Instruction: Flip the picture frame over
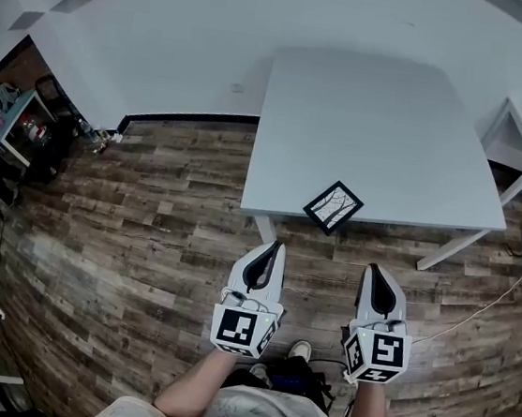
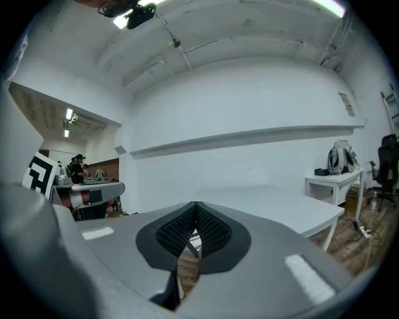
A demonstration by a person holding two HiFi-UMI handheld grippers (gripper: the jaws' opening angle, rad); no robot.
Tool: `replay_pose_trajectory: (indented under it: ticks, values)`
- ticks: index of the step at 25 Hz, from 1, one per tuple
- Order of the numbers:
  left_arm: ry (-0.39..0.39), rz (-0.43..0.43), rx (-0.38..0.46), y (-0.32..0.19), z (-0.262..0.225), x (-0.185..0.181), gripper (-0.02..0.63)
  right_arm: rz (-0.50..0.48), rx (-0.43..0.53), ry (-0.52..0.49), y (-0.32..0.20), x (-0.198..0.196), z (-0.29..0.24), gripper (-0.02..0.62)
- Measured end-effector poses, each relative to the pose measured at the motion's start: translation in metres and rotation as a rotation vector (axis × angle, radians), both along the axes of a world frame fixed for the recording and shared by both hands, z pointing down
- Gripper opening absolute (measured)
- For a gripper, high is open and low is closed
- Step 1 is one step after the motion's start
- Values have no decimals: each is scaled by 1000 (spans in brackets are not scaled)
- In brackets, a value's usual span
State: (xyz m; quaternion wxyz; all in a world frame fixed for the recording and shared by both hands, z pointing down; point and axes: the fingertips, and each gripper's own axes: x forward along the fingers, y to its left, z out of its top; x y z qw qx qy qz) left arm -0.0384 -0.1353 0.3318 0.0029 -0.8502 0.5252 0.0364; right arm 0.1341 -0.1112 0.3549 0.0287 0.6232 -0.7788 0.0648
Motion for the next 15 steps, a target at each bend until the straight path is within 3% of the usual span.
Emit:
replay_pose_trajectory:
  ticks: [6, 15]
  values:
    - [1, -14, 9, -11, 5, 19, 0, -44, -47, -55, -21, 8, 23, 25]
    - [-12, 20, -10, -35, 37, 30, 0, -70, -156, -230, -49, -2, 69, 25]
